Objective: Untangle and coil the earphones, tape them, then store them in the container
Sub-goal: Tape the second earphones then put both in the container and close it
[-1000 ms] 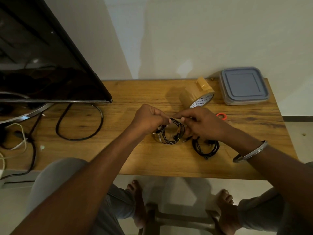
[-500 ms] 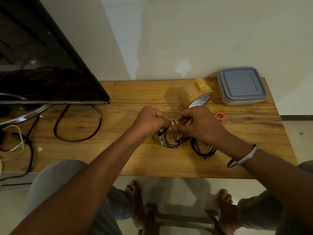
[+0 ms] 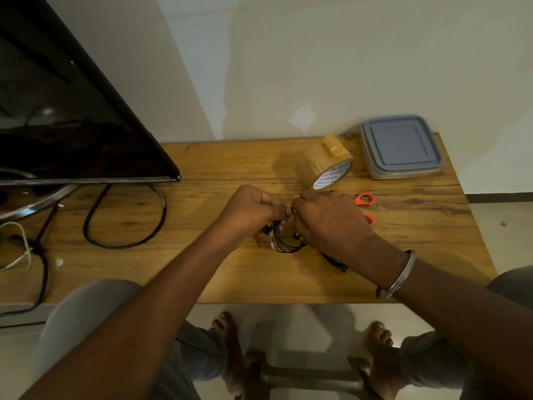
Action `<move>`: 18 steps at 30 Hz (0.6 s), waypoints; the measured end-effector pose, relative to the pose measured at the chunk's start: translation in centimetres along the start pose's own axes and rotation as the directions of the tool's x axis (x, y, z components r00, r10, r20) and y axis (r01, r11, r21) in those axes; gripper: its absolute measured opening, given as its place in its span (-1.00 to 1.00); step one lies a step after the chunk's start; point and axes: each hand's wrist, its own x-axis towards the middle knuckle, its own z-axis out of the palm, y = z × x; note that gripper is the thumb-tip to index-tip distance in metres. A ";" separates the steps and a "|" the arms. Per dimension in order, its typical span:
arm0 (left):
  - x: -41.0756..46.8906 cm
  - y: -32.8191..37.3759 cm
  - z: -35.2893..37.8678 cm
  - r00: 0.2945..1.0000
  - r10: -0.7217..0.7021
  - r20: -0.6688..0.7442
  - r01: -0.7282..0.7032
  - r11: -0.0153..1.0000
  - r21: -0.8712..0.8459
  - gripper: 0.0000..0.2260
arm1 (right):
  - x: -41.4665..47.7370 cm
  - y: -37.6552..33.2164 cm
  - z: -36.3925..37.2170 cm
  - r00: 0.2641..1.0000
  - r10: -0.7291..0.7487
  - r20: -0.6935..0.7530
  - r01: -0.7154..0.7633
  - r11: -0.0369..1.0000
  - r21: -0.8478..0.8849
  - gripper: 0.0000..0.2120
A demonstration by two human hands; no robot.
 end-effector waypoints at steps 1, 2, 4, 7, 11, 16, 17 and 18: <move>0.2 -0.3 0.1 0.995 0.091 -0.038 -0.084 0.984 0.154 -0.84 | 0.0 -0.1 -0.1 1.000 -0.001 0.026 0.001 0.999 -0.034 -0.86; 0.4 -0.5 0.2 0.980 0.195 -0.046 -0.173 0.939 0.299 -0.79 | 0.0 -0.2 -0.2 0.999 0.002 0.039 0.001 0.998 -0.067 -0.84; 0.1 -0.7 0.4 0.942 0.336 0.024 -0.306 0.821 0.482 -0.80 | 0.0 -0.1 -0.3 0.999 0.015 0.048 -0.010 0.995 -0.095 -0.82; -0.4 -0.6 0.4 0.892 0.446 0.080 -0.379 0.637 0.672 -0.84 | -0.1 0.0 0.2 0.998 0.001 0.071 0.005 0.997 -0.079 -0.84; -0.8 -0.3 0.7 0.846 0.522 0.106 -0.387 0.467 0.795 -0.82 | -0.2 -0.2 0.2 0.993 -0.036 0.114 0.048 0.994 -0.099 -0.87; -0.3 -0.3 0.5 0.929 0.368 -0.048 -0.246 0.706 0.664 -0.84 | 0.3 0.1 -0.7 0.990 -0.001 0.138 0.004 1.000 -0.022 -0.84; -0.2 -0.2 0.4 0.954 0.293 -0.069 -0.201 0.791 0.578 -0.84 | 0.3 0.1 -0.7 0.992 0.009 0.129 -0.005 0.999 -0.032 -0.86; -0.1 -0.1 0.4 0.973 0.221 -0.068 -0.161 0.857 0.490 -0.84 | 0.3 0.0 -0.7 0.991 0.017 0.132 -0.011 0.999 -0.043 -0.87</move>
